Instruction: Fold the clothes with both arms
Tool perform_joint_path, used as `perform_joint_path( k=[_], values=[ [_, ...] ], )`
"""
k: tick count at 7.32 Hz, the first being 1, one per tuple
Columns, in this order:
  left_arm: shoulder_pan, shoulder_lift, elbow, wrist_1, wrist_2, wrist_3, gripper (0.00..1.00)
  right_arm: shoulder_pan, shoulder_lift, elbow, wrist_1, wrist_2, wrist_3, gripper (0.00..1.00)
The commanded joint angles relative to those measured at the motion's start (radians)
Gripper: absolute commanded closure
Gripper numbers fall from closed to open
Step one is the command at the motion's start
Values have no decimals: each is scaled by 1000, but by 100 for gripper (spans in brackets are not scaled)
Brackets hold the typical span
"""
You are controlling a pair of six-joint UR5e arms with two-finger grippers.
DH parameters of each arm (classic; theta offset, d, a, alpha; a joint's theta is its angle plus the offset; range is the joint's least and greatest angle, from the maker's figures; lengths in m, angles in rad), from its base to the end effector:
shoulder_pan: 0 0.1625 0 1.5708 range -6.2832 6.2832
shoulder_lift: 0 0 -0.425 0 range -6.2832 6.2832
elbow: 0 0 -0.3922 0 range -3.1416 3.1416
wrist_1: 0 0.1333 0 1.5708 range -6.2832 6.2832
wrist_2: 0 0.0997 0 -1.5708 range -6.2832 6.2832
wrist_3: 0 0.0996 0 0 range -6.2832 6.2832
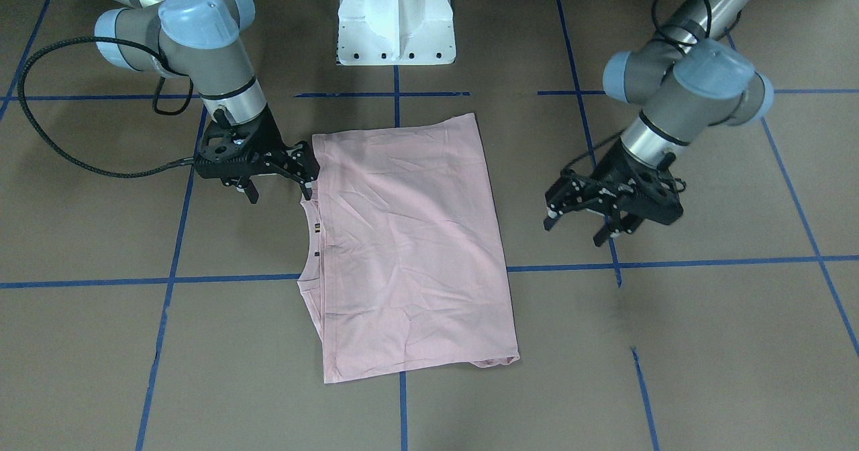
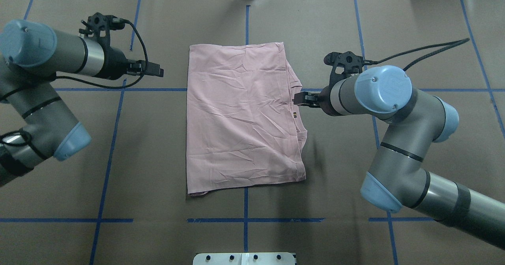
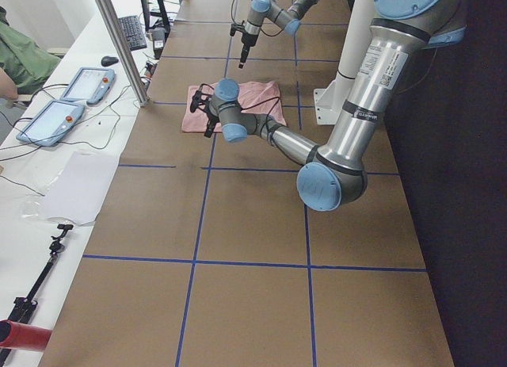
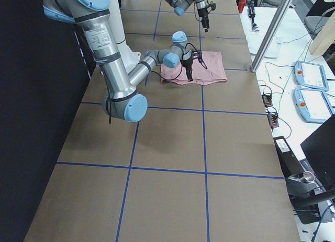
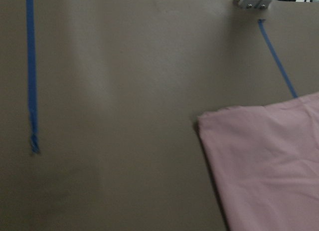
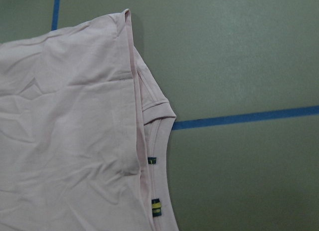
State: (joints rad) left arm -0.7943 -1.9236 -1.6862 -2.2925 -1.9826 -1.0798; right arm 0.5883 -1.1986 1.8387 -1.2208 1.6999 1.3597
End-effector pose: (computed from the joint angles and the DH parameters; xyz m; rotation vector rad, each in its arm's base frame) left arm 0.3669 -0.5068 0.3257 0.4117 1.1518 -0.0196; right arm -0.4376 -0.4367 0.2950 0.2767 -0.9601 0.2815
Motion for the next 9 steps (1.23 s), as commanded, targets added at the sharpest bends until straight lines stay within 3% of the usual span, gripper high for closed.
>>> perform_joint_path(
  k=[1,2,3,4,9],
  values=[
    [200,125,-261,100,118,-278,0,-86,-51,68,44,-130,229,0],
    [314,143,-276,100,249,-457,13,-100,-52,73,44,-146,242,0],
    [419,141,-273,100,359,-671,41,-100,-52,73,44,-146,242,0],
    [481,140,-262,100,417,-771,48,-100,-53,73,44,-151,242,0],
    [549,138,-207,102,461,-807,45,-104,-56,74,44,-166,242,0]
  ],
)
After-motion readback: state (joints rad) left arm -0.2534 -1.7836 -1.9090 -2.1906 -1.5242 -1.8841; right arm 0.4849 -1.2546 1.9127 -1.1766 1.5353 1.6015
